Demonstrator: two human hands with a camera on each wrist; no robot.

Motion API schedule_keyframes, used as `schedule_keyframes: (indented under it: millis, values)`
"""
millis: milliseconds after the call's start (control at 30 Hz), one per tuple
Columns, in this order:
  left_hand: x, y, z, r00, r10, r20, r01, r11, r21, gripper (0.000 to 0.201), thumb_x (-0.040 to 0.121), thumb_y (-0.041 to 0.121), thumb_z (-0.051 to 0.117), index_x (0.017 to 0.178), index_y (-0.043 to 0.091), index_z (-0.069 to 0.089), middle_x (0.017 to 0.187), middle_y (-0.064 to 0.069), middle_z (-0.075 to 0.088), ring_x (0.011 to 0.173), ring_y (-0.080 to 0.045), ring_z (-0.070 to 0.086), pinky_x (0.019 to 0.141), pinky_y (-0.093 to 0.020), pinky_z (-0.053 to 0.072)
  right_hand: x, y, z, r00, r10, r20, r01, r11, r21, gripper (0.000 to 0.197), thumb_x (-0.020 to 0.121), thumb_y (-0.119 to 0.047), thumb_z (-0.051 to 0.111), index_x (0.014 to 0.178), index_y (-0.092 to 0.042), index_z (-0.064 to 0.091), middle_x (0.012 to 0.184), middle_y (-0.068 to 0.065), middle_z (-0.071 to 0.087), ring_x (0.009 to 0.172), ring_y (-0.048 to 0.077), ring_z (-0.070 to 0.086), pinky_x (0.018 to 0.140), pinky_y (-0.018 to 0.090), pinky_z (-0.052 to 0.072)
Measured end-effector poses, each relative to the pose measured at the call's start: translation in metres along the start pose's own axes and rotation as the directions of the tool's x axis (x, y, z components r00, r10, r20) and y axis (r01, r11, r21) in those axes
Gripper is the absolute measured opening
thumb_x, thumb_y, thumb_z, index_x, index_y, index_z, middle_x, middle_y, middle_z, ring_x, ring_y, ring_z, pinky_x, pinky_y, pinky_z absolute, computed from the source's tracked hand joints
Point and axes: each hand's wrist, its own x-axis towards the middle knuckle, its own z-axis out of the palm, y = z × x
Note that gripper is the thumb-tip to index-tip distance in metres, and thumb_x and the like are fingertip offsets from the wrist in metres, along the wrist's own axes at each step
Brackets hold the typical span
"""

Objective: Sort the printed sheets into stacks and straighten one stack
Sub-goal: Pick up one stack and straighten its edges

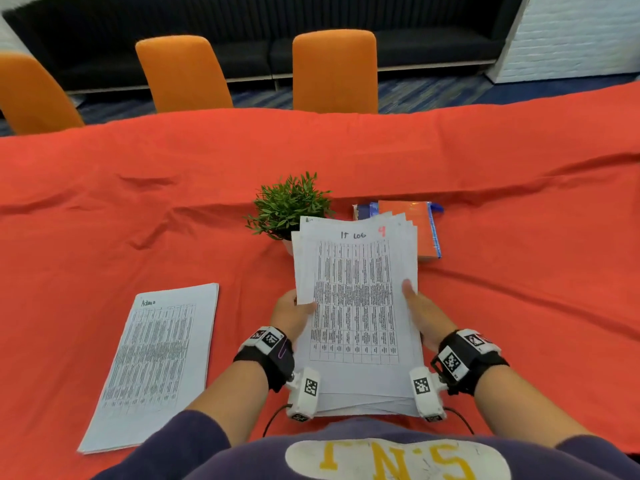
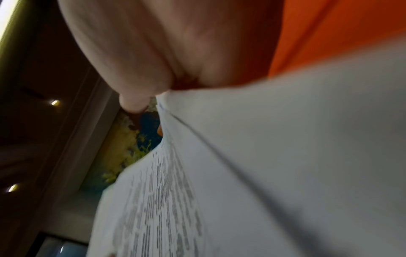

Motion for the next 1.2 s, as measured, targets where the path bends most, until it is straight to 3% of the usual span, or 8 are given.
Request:
schedule_keyframes:
  millis: [133,233,433,600,767,900,1067,1200]
  values:
    - [-0.008,0.015,0.002,0.969,0.232,-0.089,-0.225,0.971,0.074,0.026,0.087,0.001,0.06,0.108,0.015,0.059,0.103,-0.003,0.067,0.096,-0.022,0.064,0.079,-0.025,0.051,0.003,-0.006,0.004,0.981,-0.192,-0.031,0.181,0.959,-0.22,0.037,0.083,-0.01,0.071,0.115,-0.023,0.059,0.117,0.001,0.067,0.109,0.021,0.063,0.099,0.049,0.047]
    - [-0.017,0.027,-0.003,0.934,0.332,-0.135,-0.329,0.943,0.043,0.031,0.086,-0.004,0.056,0.111,0.016,0.058,0.099,0.003,0.067,0.09,-0.013,0.063,0.067,-0.006,0.046,-0.005,-0.024,0.01,0.955,-0.285,-0.076,0.266,0.943,-0.2,0.034,0.083,0.004,0.066,0.109,-0.016,0.061,0.109,0.004,0.068,0.101,0.019,0.065,0.093,0.038,0.052]
    - [-0.031,0.03,-0.011,0.884,0.416,-0.212,-0.442,0.893,-0.088,0.038,0.088,-0.002,0.057,0.123,0.013,0.055,0.109,0.004,0.069,0.098,-0.002,0.066,0.087,-0.019,0.051,-0.02,-0.048,0.019,0.916,-0.394,-0.075,0.39,0.919,-0.061,0.033,0.079,0.011,0.066,0.102,-0.013,0.065,0.09,-0.013,0.069,0.076,-0.011,0.066,0.067,0.007,0.05]
    - [-0.033,0.025,-0.007,0.874,0.427,-0.233,-0.466,0.872,-0.15,0.043,0.081,-0.006,0.066,0.105,0.028,0.053,0.101,0.007,0.067,0.087,0.006,0.065,0.075,-0.011,0.049,-0.017,-0.049,0.021,0.923,-0.383,-0.027,0.384,0.923,0.011,0.036,0.073,0.011,0.072,0.102,-0.011,0.068,0.091,-0.005,0.076,0.088,0.01,0.071,0.074,0.021,0.054]
    - [-0.03,0.033,-0.002,0.881,0.406,-0.241,-0.448,0.881,-0.154,0.03,0.085,0.005,0.067,0.106,0.024,0.059,0.103,0.003,0.07,0.097,-0.012,0.067,0.087,-0.029,0.051,-0.006,-0.045,0.027,0.918,-0.377,-0.125,0.385,0.922,0.047,0.026,0.074,0.0,0.076,0.092,-0.019,0.073,0.098,0.003,0.075,0.097,0.022,0.07,0.088,0.04,0.053]
    - [-0.033,0.042,-0.004,0.84,0.473,-0.264,-0.518,0.844,-0.136,0.03,0.087,0.008,0.065,0.117,0.011,0.06,0.108,0.0,0.07,0.101,-0.012,0.067,0.088,-0.027,0.052,-0.012,-0.053,0.03,0.894,-0.439,-0.091,0.442,0.897,0.014,0.021,0.079,-0.007,0.074,0.098,-0.017,0.073,0.098,0.0,0.076,0.096,0.018,0.071,0.086,0.036,0.054]
    - [-0.027,0.033,0.003,0.905,0.364,-0.219,-0.402,0.9,-0.169,0.029,0.085,0.009,0.068,0.113,0.013,0.06,0.104,-0.001,0.071,0.096,-0.016,0.068,0.087,-0.036,0.054,-0.005,-0.036,0.025,0.923,-0.379,-0.061,0.377,0.925,-0.037,0.027,0.076,-0.003,0.076,0.095,-0.022,0.071,0.094,-0.006,0.076,0.095,0.016,0.07,0.085,0.035,0.054]
    - [-0.024,0.037,0.005,0.92,0.35,-0.174,-0.378,0.911,-0.163,0.016,0.088,0.011,0.065,0.103,0.017,0.065,0.095,0.005,0.071,0.089,-0.014,0.068,0.076,-0.025,0.051,0.003,-0.022,0.018,0.953,-0.29,-0.087,0.292,0.956,0.011,0.033,0.074,0.005,0.074,0.095,-0.019,0.07,0.096,-0.005,0.075,0.091,0.012,0.071,0.084,0.03,0.054]
